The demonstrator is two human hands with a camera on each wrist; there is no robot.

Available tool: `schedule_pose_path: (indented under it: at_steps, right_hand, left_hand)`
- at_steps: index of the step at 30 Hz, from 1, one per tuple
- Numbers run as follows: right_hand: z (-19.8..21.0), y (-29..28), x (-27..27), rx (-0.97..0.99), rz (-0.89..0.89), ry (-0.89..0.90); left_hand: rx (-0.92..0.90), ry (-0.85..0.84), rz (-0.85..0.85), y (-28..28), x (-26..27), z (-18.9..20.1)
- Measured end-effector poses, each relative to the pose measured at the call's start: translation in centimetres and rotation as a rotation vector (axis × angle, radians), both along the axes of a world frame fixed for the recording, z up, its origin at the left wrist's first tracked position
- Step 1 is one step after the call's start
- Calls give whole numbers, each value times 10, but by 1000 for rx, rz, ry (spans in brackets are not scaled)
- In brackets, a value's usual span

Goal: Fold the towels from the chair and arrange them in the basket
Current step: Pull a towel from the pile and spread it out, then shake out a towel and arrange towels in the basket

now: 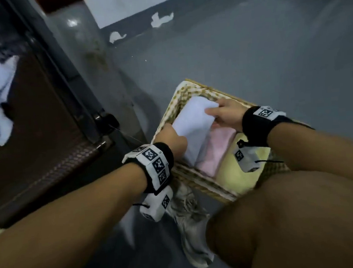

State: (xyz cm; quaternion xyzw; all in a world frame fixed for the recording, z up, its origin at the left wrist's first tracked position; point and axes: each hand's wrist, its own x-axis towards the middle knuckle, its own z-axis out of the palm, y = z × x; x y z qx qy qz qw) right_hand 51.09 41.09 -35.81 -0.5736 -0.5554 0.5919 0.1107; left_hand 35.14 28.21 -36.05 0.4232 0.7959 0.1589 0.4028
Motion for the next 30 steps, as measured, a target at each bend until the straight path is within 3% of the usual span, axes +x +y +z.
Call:
schedule_pose_path:
  at_steps: [4, 7, 10, 13, 18, 23, 30]
  right_hand:
    - [-20, -2, -8, 111, 151, -197]
    - [-16, 1, -9, 116, 218, -233]
    - [8, 3, -14, 226, 348, -347]
    - [50, -3, -30, 318, 497, -461]
    - [122, -37, -87, 302, 598, -340]
    - [184, -99, -164, 351, 835, -308]
    - [218, -202, -309, 381, 1059, -95]
  left_hand:
    - [-56, 162, -77, 5, 4, -8]
    - [-62, 164, -90, 2, 4, -7]
    - [-89, 92, -145, -1, -4, 7]
    - [6, 95, -228, -9, -20, 36]
    - [218, 23, -176, -36, -73, 115]
    - [298, 35, -89, -98, -157, 179]
    - [328, 154, 201, -219, -259, 205]
